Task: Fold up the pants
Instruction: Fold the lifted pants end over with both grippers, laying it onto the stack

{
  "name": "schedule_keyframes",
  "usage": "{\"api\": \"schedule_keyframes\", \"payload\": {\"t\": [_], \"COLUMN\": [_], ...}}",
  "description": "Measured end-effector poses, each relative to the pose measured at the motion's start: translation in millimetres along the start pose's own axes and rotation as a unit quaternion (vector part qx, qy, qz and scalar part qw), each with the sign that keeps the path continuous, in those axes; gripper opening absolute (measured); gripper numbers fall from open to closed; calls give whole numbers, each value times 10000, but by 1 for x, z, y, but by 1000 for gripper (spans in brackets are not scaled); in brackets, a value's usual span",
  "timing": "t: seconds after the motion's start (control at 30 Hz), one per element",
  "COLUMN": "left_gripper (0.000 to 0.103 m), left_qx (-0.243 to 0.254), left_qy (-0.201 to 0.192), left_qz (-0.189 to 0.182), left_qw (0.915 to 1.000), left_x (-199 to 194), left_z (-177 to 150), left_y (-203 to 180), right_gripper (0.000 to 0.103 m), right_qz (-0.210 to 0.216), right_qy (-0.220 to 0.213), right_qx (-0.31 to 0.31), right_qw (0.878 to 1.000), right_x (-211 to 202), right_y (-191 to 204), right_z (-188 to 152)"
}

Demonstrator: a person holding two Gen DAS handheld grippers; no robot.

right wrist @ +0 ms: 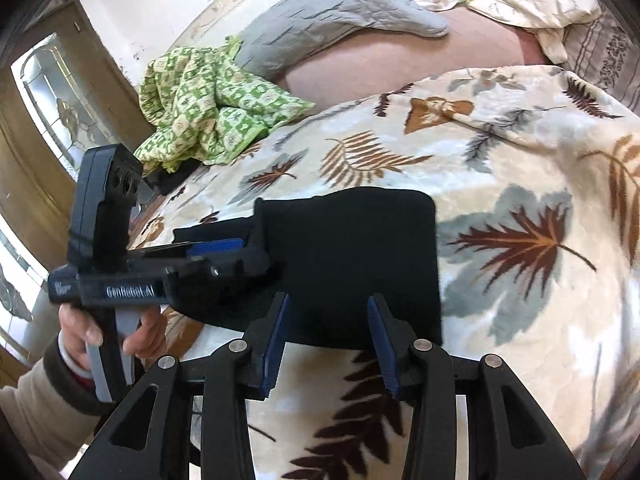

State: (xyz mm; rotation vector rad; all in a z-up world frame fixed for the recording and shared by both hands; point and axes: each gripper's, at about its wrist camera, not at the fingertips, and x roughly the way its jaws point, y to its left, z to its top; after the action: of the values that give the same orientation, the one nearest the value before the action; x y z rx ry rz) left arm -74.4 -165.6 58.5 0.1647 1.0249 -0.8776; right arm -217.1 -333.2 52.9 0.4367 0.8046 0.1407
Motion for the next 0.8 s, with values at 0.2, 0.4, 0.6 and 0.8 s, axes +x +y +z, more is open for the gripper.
{"api": "schedule_keyframes", "payload": {"t": [0.2, 0.4, 0.6, 0.8], "left_gripper": [10, 9, 12, 26], "left_qx": [-443, -358, -715, -757], "left_qy": [13, 4, 85, -41], "left_qz": [-5, 80, 254, 476], "left_qw": [9990, 9993, 9971, 9960], "left_x": [-1, -13, 1, -3], "left_z": [9, 10, -3, 0], "left_y": [7, 2, 26, 29], "right_gripper": [42, 42, 42, 41], "right_qz": [-171, -462, -565, -657], "right_qy": [-98, -146, 70, 307], "right_qx": [-83, -251, -313, -183], "right_qw": [9998, 9985, 9979, 9972], "right_x": [-1, 11, 49, 76], "right_y": [0, 8, 11, 3], "right_z": [8, 30, 42, 40]}}
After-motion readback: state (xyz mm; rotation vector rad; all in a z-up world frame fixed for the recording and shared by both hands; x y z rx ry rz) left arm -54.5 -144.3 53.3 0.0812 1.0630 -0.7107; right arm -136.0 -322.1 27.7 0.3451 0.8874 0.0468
